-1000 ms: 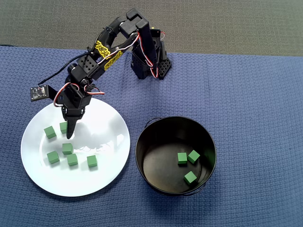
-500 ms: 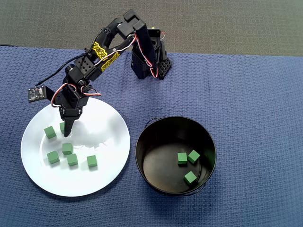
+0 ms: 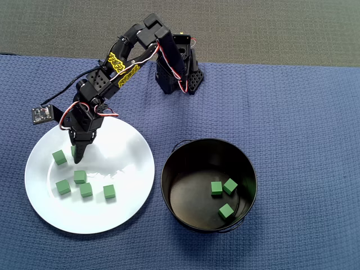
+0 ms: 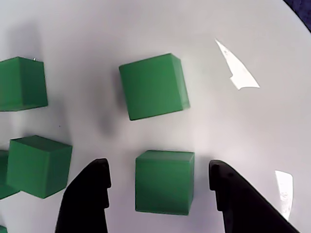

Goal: Pick up the green cubes from the white plate and place them in the black recipient

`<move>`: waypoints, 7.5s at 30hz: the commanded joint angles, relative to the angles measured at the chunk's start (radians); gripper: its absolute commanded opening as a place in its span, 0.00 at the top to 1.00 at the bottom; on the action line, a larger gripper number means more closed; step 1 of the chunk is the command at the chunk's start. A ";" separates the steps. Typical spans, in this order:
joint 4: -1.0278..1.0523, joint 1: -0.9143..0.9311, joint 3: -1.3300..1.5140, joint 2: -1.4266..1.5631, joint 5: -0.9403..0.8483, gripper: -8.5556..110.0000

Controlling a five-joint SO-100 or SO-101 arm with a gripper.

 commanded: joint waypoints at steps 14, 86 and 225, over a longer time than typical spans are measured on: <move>-0.057 -0.006 -0.023 0.017 -0.009 0.83; 0.419 -1.023 0.087 0.825 1.169 0.81; 0.348 -0.161 -0.054 0.661 0.673 0.93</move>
